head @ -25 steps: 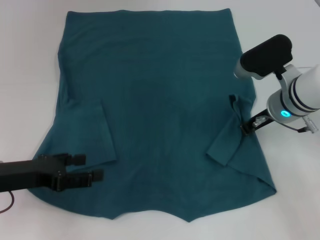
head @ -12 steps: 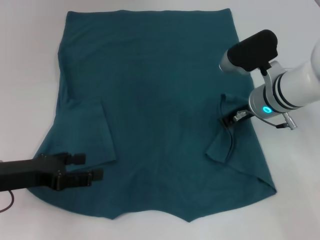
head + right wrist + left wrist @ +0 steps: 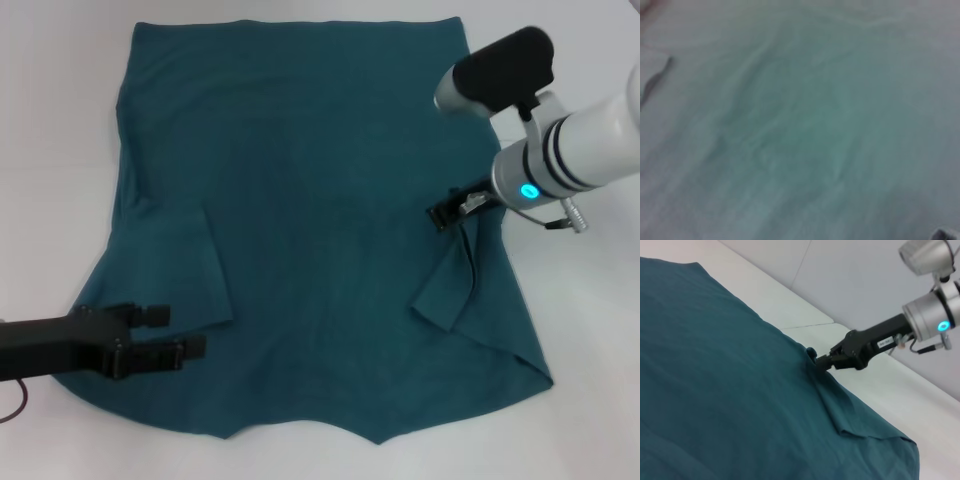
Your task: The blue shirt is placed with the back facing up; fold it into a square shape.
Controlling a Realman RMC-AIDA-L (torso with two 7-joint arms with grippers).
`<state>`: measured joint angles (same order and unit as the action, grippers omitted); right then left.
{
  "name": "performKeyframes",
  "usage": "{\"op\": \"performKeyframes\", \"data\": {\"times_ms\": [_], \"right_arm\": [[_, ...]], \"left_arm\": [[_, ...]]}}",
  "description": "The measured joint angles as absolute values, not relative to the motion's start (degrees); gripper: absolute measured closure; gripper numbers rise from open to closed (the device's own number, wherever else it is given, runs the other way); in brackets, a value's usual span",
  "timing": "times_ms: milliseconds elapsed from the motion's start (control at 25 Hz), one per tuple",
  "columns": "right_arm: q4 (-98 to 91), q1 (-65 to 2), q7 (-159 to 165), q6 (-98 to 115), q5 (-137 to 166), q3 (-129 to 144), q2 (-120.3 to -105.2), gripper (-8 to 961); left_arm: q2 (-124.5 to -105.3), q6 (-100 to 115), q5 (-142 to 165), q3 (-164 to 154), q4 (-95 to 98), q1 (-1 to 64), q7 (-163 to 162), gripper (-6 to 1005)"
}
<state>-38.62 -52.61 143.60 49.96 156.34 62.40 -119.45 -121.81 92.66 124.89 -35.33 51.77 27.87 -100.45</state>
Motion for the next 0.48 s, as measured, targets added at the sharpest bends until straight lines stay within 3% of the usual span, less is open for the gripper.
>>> {"op": "performKeyframes", "data": {"times_ms": [280,480], "right_arm": [[-45.99,-52.0,153.98,60.54,167.06,62.78,-119.82,943],[-46.34,-50.82,158.42,62.69,167.55,65.72,-120.03,770]], "left_arm": [[-121.82,92.55,124.89,-35.33,51.77,27.81,-100.45,136],[-121.67,92.32,124.89,-35.33,51.71,27.85,-100.44,136]]}}
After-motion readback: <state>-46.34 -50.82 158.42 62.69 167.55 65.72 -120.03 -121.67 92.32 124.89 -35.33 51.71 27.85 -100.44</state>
